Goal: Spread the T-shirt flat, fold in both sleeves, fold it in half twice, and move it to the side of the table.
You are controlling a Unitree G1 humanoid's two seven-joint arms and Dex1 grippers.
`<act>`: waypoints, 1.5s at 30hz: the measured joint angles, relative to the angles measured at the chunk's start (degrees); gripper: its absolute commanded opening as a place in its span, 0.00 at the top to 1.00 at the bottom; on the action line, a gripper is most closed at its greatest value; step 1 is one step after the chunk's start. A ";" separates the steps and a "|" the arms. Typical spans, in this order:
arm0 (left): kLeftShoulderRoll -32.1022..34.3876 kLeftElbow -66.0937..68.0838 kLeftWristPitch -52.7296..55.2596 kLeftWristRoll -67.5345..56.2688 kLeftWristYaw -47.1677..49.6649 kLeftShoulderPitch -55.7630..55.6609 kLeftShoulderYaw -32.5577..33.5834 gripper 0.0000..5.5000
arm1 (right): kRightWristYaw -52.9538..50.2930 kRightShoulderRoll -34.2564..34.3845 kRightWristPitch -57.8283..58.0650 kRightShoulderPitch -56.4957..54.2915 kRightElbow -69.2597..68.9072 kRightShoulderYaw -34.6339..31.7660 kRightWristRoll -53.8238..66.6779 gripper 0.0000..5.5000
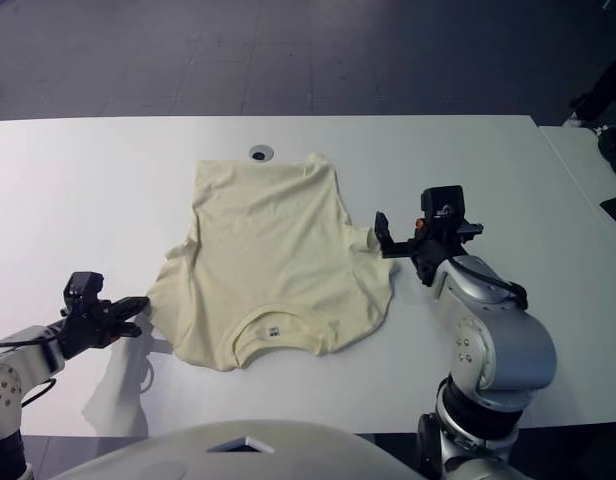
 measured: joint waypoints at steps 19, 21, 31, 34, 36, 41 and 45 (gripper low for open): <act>10.04 11.20 -4.91 0.54 -1.88 -1.14 3.48 1.00 | 0.35 0.00 -1.22 -0.04 1.35 0.94 -0.84 0.02; 10.46 10.14 -3.75 0.11 -1.52 -2.42 3.53 1.00 | 0.22 0.06 -1.24 0.07 1.31 0.95 -0.87 0.02; 14.25 -4.71 10.13 -6.83 -1.33 -11.14 4.03 1.00 | -2.44 4.14 -1.35 3.30 -0.96 2.11 -2.21 0.02; 14.45 -8.37 15.00 -10.06 -2.07 -15.55 1.51 1.00 | -3.76 5.84 -1.27 4.74 -2.78 2.17 -3.13 0.02; 13.88 -10.04 17.32 -11.70 -2.05 -18.67 -0.41 1.00 | -4.34 6.56 -1.27 5.43 -3.49 2.38 -3.39 0.02; 7.93 -10.95 18.62 -11.51 1.50 -20.85 -7.21 1.00 | -4.57 7.49 -1.45 5.50 -3.15 3.29 -3.78 0.02; 2.32 -10.65 18.26 -9.32 5.55 -20.80 -11.16 1.00 | -4.14 7.13 -1.89 4.20 -1.92 3.21 -3.94 0.02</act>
